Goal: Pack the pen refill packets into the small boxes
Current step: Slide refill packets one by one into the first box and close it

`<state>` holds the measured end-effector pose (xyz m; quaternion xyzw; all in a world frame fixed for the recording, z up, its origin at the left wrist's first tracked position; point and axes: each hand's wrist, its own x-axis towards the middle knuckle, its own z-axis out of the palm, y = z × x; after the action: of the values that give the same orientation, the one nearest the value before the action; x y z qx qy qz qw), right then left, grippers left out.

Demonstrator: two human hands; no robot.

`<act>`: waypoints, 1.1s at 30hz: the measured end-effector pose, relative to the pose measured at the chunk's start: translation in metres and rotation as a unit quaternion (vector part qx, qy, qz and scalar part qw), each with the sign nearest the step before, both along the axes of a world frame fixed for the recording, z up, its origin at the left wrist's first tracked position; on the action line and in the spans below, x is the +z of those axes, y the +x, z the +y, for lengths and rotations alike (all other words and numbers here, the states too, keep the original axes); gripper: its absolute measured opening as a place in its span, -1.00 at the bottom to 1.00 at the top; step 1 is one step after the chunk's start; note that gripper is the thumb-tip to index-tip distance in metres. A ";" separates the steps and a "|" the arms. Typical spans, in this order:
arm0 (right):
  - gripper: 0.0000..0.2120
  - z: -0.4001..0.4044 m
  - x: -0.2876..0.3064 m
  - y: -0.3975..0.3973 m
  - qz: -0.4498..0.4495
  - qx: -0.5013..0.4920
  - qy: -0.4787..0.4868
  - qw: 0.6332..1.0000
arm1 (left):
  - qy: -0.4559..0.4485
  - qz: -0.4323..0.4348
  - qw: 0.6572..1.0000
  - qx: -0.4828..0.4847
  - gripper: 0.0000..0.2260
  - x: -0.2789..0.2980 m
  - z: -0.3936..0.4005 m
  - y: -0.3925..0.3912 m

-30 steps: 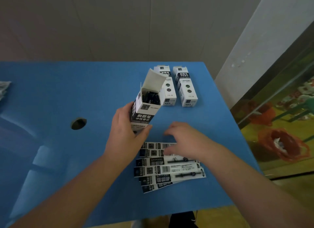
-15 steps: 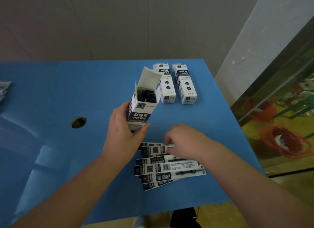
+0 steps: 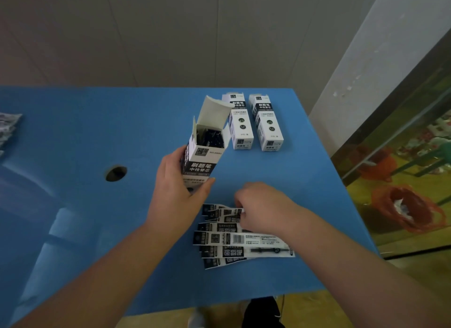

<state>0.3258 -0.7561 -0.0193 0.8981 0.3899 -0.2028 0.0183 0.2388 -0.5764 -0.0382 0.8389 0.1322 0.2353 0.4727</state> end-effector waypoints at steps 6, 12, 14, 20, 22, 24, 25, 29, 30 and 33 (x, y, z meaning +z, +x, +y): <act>-0.82 -0.002 0.004 0.006 0.034 -0.030 0.025 0.999 | 0.013 -0.009 1.000 0.011 -0.41 0.003 -0.001 -0.005; -0.88 -0.009 0.029 0.019 0.047 -0.048 0.037 0.997 | 0.008 -0.006 1.000 0.017 -0.40 0.006 0.003 -0.006; -0.84 -0.012 0.045 0.024 0.049 -0.077 0.069 0.993 | 0.007 -0.004 1.000 0.016 -0.40 0.006 0.003 -0.006; -0.92 -0.022 0.084 0.027 0.106 -0.200 0.267 0.937 | 0.009 0.001 1.000 0.023 -0.41 0.005 0.003 -0.003; -0.93 -0.023 0.092 0.022 0.196 -0.249 0.376 0.870 | 0.012 0.001 1.000 0.019 -0.42 0.004 0.004 -0.001; -0.91 -0.024 0.100 0.018 0.263 -0.278 0.456 0.804 | 0.014 0.001 1.000 0.025 -0.42 0.004 0.004 0.000; -0.92 -0.024 0.104 0.015 0.285 -0.286 0.485 0.776 | 0.017 0.000 0.999 0.028 -0.41 0.004 0.003 0.000; -0.79 -0.024 0.123 0.006 0.353 -0.287 0.574 0.681 | 0.022 -0.004 1.000 0.015 -0.41 0.004 0.002 0.001; -0.81 -0.024 0.127 0.004 0.349 -0.286 0.585 0.674 | 0.020 -0.004 1.000 0.011 -0.42 0.004 0.002 0.001; -0.89 -0.021 0.134 0.003 0.314 -0.288 0.606 0.672 | 0.020 -0.001 1.000 0.010 -0.44 0.005 0.000 0.001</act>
<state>0.3290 -0.7768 0.1152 0.6633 0.1315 -0.1871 -0.7126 0.2399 -0.5767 -0.0332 0.8467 0.1350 0.2433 0.4536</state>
